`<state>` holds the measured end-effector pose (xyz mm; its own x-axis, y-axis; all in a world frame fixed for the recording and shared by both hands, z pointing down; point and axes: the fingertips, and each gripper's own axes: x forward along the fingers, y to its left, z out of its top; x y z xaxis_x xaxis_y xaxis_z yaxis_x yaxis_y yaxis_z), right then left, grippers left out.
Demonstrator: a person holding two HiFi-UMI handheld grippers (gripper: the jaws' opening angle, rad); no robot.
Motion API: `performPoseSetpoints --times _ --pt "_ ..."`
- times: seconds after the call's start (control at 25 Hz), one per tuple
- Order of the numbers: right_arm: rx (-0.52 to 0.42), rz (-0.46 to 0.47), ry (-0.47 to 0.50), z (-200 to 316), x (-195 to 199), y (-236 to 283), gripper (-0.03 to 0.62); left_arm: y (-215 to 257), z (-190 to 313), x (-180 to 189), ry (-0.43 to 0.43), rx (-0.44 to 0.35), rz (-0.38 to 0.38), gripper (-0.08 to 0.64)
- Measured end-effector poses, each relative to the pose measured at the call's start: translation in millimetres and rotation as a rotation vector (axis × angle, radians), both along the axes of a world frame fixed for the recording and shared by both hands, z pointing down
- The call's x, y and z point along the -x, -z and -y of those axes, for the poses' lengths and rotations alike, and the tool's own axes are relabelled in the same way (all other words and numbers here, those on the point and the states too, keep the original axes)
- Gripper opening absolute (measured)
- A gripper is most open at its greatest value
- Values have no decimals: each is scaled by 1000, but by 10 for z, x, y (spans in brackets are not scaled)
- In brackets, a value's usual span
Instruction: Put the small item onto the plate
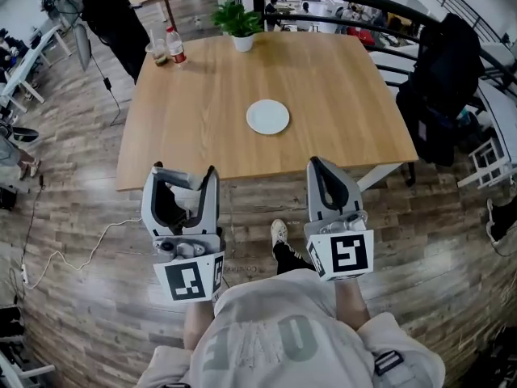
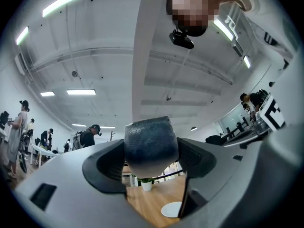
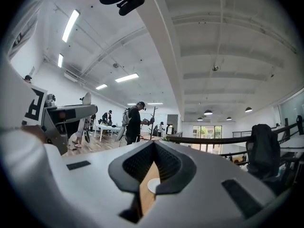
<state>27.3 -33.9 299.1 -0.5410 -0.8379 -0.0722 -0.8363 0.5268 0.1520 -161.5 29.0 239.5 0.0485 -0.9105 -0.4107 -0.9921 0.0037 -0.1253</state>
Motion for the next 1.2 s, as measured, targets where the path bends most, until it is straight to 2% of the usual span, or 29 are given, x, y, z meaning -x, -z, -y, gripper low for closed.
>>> performPoseSetpoints --times 0.28,0.48,0.76,0.96,1.2 --pt "46 -17 61 1272 37 83 17 225 1188 102 73 -35 -24 327" --pt "48 2 95 1659 23 102 17 267 1511 82 94 -34 -29 327" --pt "141 27 90 2413 22 -149 17 107 2362 94 92 57 12 327" --pt "155 37 64 2602 54 -138 17 25 2583 102 54 105 2 327" --pt "133 38 20 2669 86 9 17 93 2831 75 -22 104 0 327"
